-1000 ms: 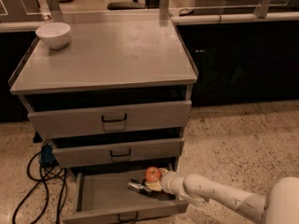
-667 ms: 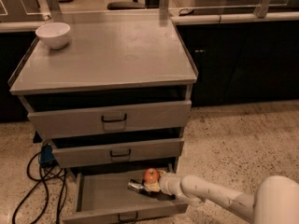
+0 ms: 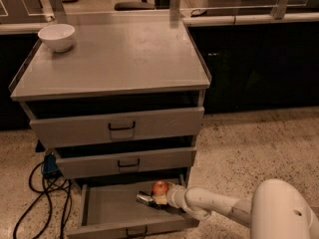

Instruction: Place apple into bottom drawer

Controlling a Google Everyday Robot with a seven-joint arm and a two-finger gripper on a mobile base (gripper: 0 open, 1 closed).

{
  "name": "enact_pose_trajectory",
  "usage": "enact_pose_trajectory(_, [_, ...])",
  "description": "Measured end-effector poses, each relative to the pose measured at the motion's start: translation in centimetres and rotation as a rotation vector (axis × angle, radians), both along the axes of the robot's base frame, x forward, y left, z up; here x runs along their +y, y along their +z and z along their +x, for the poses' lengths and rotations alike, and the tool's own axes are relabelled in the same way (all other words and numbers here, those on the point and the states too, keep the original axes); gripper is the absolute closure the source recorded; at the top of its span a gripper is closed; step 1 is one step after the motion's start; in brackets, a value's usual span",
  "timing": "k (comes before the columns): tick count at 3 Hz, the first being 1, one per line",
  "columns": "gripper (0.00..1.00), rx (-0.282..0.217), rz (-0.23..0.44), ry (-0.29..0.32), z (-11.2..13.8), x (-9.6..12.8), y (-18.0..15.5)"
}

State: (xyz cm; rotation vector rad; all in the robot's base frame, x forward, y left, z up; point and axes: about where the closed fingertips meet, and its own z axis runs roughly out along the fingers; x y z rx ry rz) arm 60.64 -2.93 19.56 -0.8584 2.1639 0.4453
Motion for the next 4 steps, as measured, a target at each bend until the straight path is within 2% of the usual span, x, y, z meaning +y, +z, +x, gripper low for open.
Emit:
enact_pose_trajectory(2, [1.00, -0.018, -0.082, -0.035, 0.6, 0.1, -1.1])
enact_pose_trajectory(4, [1.00, 0.028, -0.125, -0.034, 1.5, 0.4, -3.4])
